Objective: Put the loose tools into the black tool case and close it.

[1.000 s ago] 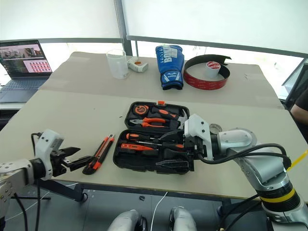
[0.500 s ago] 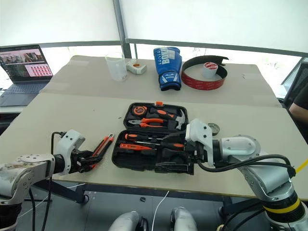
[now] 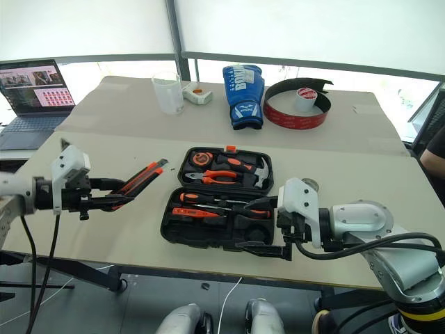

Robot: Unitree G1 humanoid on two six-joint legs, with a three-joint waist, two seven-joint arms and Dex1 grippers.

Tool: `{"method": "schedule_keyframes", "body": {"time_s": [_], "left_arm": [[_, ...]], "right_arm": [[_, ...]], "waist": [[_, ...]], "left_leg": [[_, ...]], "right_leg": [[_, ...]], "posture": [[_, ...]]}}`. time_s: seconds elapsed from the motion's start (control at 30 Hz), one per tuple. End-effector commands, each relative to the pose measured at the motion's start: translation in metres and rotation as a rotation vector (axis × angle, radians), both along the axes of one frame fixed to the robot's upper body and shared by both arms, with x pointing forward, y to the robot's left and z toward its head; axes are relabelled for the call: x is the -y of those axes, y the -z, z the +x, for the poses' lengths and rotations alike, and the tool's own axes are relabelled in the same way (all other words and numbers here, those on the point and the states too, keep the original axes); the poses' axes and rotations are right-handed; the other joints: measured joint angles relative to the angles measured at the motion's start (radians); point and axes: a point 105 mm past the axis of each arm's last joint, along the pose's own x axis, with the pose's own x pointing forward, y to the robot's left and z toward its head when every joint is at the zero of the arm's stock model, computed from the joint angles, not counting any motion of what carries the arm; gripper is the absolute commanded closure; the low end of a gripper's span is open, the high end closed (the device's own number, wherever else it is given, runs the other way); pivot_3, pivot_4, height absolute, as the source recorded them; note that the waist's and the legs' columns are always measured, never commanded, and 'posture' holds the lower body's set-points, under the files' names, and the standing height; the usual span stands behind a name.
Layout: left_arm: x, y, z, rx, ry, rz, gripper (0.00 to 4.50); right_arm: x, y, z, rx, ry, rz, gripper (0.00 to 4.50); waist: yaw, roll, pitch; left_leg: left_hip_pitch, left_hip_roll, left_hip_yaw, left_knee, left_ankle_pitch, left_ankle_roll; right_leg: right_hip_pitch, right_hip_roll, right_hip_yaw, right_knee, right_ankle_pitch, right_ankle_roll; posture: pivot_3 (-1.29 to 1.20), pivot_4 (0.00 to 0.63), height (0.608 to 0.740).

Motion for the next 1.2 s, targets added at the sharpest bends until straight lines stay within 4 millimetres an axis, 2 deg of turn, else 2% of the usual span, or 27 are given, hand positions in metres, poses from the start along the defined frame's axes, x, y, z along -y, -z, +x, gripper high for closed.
{"method": "schedule_keyframes", "body": {"time_s": [0.03, 0.17, 0.33, 0.53, 0.73, 0.8, 0.83, 0.87, 0.97, 1.0, 1.2], "left_arm": [[0.023, 0.01, -0.007, -0.056, 0.203, 0.088, 2.85], [0.056, 0.024, -0.004, -0.093, 0.349, 0.122, 2.85], [0.076, 0.037, 0.001, -0.114, 0.426, 0.159, 2.85], [0.084, 0.05, 0.009, -0.123, 0.463, 0.226, 2.85], [0.093, 0.053, 0.011, -0.136, 0.474, 0.239, 2.85], [0.095, 0.052, 0.011, -0.141, 0.477, 0.234, 1.85], [0.097, 0.051, 0.011, -0.141, 0.479, 0.232, 1.62], [0.098, 0.051, 0.011, -0.142, 0.479, 0.231, 1.14], [0.1, 0.043, 0.011, -0.144, 0.477, 0.193, 0.24], [0.1, 0.038, 0.01, -0.144, 0.474, 0.17, 0.04], [0.088, 0.01, 0.013, -0.134, 0.416, 0.062, 0.04]], "right_arm": [[-0.001, -0.008, -0.004, 0.068, -0.009, -0.009, 0.0], [0.004, -0.001, -0.008, 0.067, 0.021, -0.035, 0.0], [0.007, 0.001, -0.009, 0.066, 0.058, -0.033, 0.0], [0.008, 0.003, -0.01, 0.069, 0.089, -0.025, 0.0], [0.007, 0.003, -0.012, 0.05, 0.102, -0.012, 0.0], [0.006, 0.004, -0.012, 0.054, 0.103, -0.015, 0.0], [0.006, 0.005, -0.012, 0.057, 0.104, -0.017, 0.0], [0.006, 0.005, -0.012, 0.06, 0.105, -0.018, 0.0], [0.006, 0.006, -0.01, 0.069, 0.111, -0.023, 0.0], [0.006, 0.006, -0.01, 0.069, 0.111, -0.024, 0.0], [0.005, 0.008, -0.008, 0.074, 0.102, -0.031, 0.0]], "waist": [[-0.002, 0.0, 0.0], [-0.001, -0.001, 0.001], [-0.006, -0.003, 0.002], [-0.008, -0.003, 0.002], [-0.006, -0.003, 0.002], [-0.007, -0.003, 0.002], [-0.008, -0.003, 0.002], [-0.008, -0.003, 0.002], [-0.01, -0.003, 0.002], [-0.011, -0.003, 0.002], [-0.014, -0.003, 0.002]], "left_leg": [[0.0, 0.0, 0.0, 0.0, 0.001, 0.002], [-0.001, 0.0, 0.0, 0.001, 0.004, 0.008], [-0.001, 0.001, 0.0, 0.002, 0.005, 0.01], [0.0, 0.001, -0.002, 0.003, 0.006, 0.011], [-0.001, 0.001, -0.002, 0.004, 0.005, 0.013], [-0.001, 0.001, -0.002, 0.006, 0.004, 0.014], [-0.002, 0.001, -0.002, 0.007, 0.004, 0.015], [-0.002, 0.001, -0.002, 0.007, 0.003, 0.016], [-0.004, 0.001, -0.003, 0.01, 0.002, 0.017], [-0.004, 0.001, -0.003, 0.011, 0.002, 0.018], [-0.008, 0.001, -0.004, 0.015, 0.001, 0.019]], "right_leg": [[0.0, 0.001, 0.0, 0.0, 0.0, 0.0], [0.0, 0.004, 0.001, 0.0, -0.001, 0.001], [0.0, 0.004, 0.002, 0.001, -0.001, 0.001], [0.0, 0.003, 0.003, 0.002, 0.0, 0.002], [0.001, 0.003, 0.002, 0.002, 0.0, 0.002], [0.0, 0.003, 0.002, 0.002, 0.0, 0.002], [0.0, 0.003, 0.002, 0.003, 0.0, 0.002], [0.0, 0.003, 0.002, 0.003, 0.0, 0.002], [0.0, 0.003, 0.002, 0.002, 0.0, 0.004], [0.0, 0.002, 0.002, 0.002, 0.0, 0.004], [0.0, 0.002, 0.002, 0.003, 0.001, 0.007]], "posture": [[0.0, 0.15, 0.727], [0.0, 0.15, 0.727], [0.0, 0.15, 0.727], [0.0, 0.15, 0.727], [0.0, 0.15, 0.727], [0.0, 0.15, 0.727], [0.0, 0.15, 0.727], [0.0, 0.15, 0.727], [0.0, 0.15, 0.727], [0.0, 0.15, 0.727], [0.0, 0.15, 0.727]]}}
